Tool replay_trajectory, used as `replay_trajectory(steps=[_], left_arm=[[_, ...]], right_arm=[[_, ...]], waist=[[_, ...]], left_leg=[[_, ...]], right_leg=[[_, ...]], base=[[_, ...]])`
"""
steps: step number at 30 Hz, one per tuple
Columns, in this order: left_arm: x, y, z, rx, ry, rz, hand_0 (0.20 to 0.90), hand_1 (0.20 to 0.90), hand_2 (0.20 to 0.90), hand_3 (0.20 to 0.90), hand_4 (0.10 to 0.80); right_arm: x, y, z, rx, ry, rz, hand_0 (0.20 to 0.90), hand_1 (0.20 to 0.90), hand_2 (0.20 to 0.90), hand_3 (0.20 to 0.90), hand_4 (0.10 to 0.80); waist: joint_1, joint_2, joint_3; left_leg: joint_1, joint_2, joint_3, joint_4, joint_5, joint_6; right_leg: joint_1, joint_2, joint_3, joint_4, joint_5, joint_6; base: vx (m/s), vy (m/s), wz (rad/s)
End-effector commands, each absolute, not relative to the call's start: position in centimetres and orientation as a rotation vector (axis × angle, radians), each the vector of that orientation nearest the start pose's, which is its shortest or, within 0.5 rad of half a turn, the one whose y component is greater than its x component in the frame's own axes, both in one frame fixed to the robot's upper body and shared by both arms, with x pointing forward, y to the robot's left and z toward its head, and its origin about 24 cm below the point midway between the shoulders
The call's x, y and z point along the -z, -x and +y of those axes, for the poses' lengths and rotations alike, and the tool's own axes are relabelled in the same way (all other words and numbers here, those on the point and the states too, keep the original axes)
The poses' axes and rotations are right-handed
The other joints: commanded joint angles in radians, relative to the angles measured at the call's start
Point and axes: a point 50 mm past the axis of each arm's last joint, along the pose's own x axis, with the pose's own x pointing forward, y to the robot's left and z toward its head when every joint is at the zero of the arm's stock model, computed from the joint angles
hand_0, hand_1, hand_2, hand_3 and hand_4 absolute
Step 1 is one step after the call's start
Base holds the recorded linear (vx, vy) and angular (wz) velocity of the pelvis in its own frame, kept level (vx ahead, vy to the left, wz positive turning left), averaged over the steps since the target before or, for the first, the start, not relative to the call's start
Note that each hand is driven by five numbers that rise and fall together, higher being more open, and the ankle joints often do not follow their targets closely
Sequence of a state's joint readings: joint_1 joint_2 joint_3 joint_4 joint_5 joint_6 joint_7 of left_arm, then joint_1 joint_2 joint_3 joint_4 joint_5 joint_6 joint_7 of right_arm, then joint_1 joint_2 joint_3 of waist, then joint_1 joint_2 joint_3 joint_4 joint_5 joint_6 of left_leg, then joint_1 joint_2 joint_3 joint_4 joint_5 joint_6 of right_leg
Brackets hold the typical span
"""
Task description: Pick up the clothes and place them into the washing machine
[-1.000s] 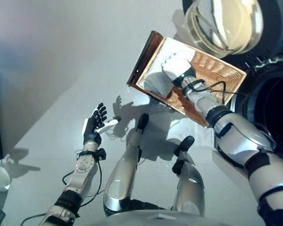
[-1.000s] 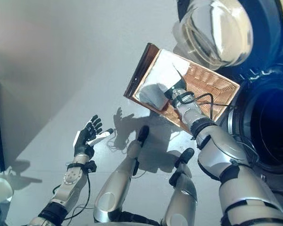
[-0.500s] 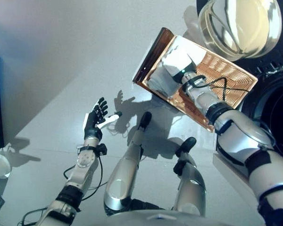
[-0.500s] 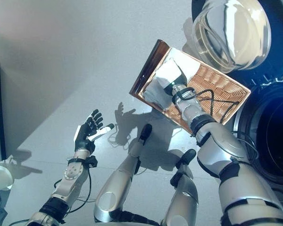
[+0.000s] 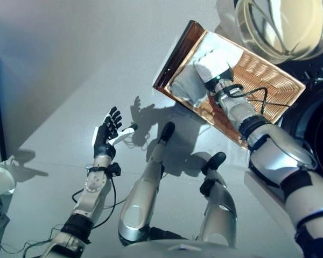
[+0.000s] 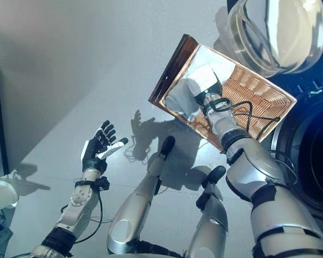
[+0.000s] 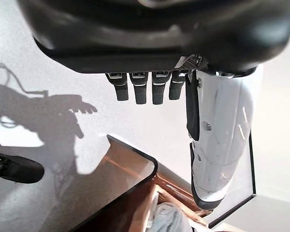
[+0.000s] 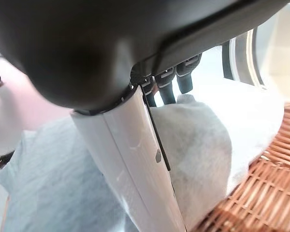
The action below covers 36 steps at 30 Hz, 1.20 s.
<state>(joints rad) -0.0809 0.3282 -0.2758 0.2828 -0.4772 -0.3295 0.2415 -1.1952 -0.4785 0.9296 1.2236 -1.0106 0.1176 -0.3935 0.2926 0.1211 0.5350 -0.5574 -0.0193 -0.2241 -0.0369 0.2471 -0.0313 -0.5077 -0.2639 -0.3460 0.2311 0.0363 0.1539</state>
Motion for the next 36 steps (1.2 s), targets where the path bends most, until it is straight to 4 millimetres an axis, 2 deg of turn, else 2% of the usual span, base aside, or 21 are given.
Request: replay_trajectory(steps=[1, 6, 12, 23, 24, 27, 36], left_arm=[[-5.5, -25.4, 19.4, -0.111, 0.147, -0.218, 0.9, 0.9, 0.9, 0.9, 0.8], [-6.2, -25.3, 18.5, -0.079, 0.187, -0.245, 0.9, 0.9, 0.9, 0.9, 0.8], [-6.6, -25.2, 18.2, -0.067, 0.193, -0.259, 0.9, 0.9, 0.9, 0.9, 0.8], [-7.3, -25.0, 18.5, -0.069, 0.191, -0.29, 0.9, 0.9, 0.9, 0.9, 0.8], [-7.4, -25.0, 18.6, -0.071, 0.19, -0.295, 0.9, 0.9, 0.9, 0.9, 0.8], [-7.4, -25.0, 18.7, -0.069, 0.182, -0.293, 0.9, 0.9, 0.9, 0.9, 0.8], [-7.3, -24.8, 19.0, -0.063, 0.157, -0.286, 0.9, 0.9, 0.9, 0.9, 0.8]], right_arm=[[-23.4, -42.1, -20.8, 0.367, 2.234, -0.327, 0.9, 0.9, 0.9, 0.9, 0.8], [-24.7, -41.8, -22.4, 0.436, 2.235, -0.296, 0.9, 0.9, 0.9, 0.9, 0.8], [-26.3, -41.5, -23.2, 0.509, 2.214, -0.31, 0.9, 0.9, 0.9, 0.9, 0.8], [-28.8, -41.3, -23.1, 0.597, 2.156, -0.362, 0.9, 0.9, 0.9, 0.9, 0.8], [-28.9, -41.3, -23.1, 0.602, 2.145, -0.36, 0.782, 0.782, 0.782, 0.782, 0.716], [-28.9, -41.3, -23.3, 0.612, 2.125, -0.351, 0.2, 0.2, 0.2, 0.2, 0.3], [-28.7, -41.4, -22.8, 0.592, 2.103, -0.363, 0.2, 0.2, 0.2, 0.2, 0.3]], waist=[[0.026, 0.004, -0.015], [0.024, 0.015, -0.015], [0.023, 0.024, -0.015], [0.031, 0.042, -0.015], [0.032, 0.046, -0.015], [0.032, 0.047, -0.015], [0.032, 0.04, -0.015]], left_leg=[[-0.073, -0.03, 0.053, 0.038, -0.061, -0.046], [-0.124, -0.03, 0.05, 0.047, -0.058, -0.047], [-0.17, -0.033, 0.043, 0.065, -0.06, -0.046], [-0.243, -0.043, 0.029, 0.085, -0.054, -0.046], [-0.25, -0.047, 0.025, 0.085, -0.051, -0.045], [-0.26, -0.051, 0.022, 0.086, -0.048, -0.044], [-0.252, -0.053, 0.017, 0.089, -0.047, -0.041]], right_leg=[[-0.035, -0.035, 0.045, 0.014, -0.041, -0.01], [-0.096, -0.034, 0.048, 0.05, -0.055, -0.013], [-0.15, -0.038, 0.056, 0.088, -0.072, -0.018], [-0.228, -0.041, 0.059, 0.14, -0.09, -0.021], [-0.24, -0.041, 0.06, 0.15, -0.092, -0.021], [-0.25, -0.043, 0.061, 0.158, -0.096, -0.021], [-0.243, -0.042, 0.067, 0.157, -0.091, -0.022]], base=[[0.006, -0.014, 0.05], [-0.006, -0.003, 0.03], [-0.012, -0.009, 0.03], [-0.027, -0.008, 0.06], [-0.023, 0.006, 0.04], [-0.034, 0.001, 0.05], [-0.024, 0.005, 0.03]])
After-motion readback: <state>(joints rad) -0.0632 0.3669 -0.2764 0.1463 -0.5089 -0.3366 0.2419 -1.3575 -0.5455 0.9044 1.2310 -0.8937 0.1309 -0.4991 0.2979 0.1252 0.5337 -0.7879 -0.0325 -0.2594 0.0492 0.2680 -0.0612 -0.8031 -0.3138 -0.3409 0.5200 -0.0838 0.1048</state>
